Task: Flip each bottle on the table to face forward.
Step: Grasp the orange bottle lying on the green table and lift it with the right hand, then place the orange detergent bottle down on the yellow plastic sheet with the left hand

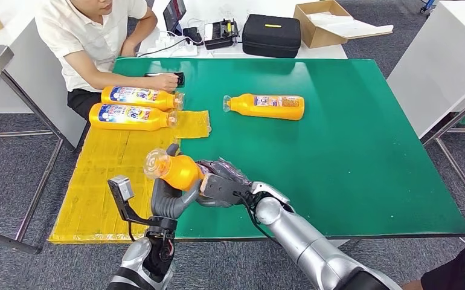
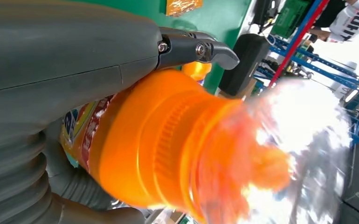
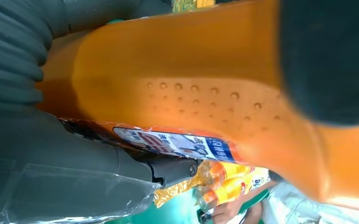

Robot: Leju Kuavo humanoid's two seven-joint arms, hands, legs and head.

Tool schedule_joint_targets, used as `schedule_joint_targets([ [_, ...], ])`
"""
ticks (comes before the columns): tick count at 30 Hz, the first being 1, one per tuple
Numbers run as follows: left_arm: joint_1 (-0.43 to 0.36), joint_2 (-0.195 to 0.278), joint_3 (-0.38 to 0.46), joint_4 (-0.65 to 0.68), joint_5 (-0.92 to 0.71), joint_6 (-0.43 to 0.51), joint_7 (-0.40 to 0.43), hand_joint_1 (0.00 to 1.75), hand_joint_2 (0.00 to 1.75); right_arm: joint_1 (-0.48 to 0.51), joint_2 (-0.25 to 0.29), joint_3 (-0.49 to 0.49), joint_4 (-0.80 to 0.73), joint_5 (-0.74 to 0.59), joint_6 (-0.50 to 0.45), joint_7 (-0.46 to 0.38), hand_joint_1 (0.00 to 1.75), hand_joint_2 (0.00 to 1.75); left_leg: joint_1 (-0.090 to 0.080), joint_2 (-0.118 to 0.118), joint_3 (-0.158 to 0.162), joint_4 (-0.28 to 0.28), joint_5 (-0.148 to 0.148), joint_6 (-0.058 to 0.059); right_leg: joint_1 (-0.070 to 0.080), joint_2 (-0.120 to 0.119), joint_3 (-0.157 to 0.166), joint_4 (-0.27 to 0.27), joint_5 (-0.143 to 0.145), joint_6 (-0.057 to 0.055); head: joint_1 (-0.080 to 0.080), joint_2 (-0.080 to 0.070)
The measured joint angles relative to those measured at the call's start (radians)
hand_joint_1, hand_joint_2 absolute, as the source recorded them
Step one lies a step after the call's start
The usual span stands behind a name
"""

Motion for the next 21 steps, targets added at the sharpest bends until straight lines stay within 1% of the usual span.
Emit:
schedule_joint_targets([
  [4,-0.014,-0.003,0.000,0.029,0.027,-0.013,0.006,0.02,1.75,-0.009,0.003,0.008,0.007,-0.007,0.005,0.000,1.75,1.75,0.000,0.000,0.000,0.000,0.000,0.000,0.000,0.000,0.000,0.000,0.000,0.000,0.000,0.000],
  [8,-0.023,-0.005,0.000,0.048,0.034,-0.021,0.006,1.73,1.75,-0.014,0.003,0.016,0.012,-0.014,0.005,0.000,1.75,1.75,0.000,0.000,0.000,0.000,0.000,0.000,0.000,0.000,0.000,0.000,0.000,0.000,0.000,0.000],
  [14,-0.043,-0.008,0.004,0.075,0.058,-0.048,-0.003,1.75,1.75,-0.018,0.004,0.018,0.021,-0.038,0.002,-0.007,1.75,1.75,0.000,0.000,0.000,0.000,0.000,0.000,0.000,0.000,0.000,0.000,0.000,0.000,0.000,0.000],
  [20,-0.049,-0.010,0.010,0.090,0.068,-0.054,-0.005,1.75,1.75,-0.021,0.005,0.018,0.025,-0.044,-0.002,-0.008,1.75,1.75,0.000,0.000,0.000,0.000,0.000,0.000,0.000,0.000,0.000,0.000,0.000,0.000,0.000,0.000],
  [21,-0.050,-0.010,0.011,0.091,0.068,-0.054,-0.006,1.75,1.75,-0.021,0.005,0.018,0.025,-0.044,-0.002,-0.008,1.68,1.75,0.000,0.000,0.000,0.000,0.000,0.000,0.000,0.000,0.000,0.000,0.000,0.000,0.000,0.000],
])
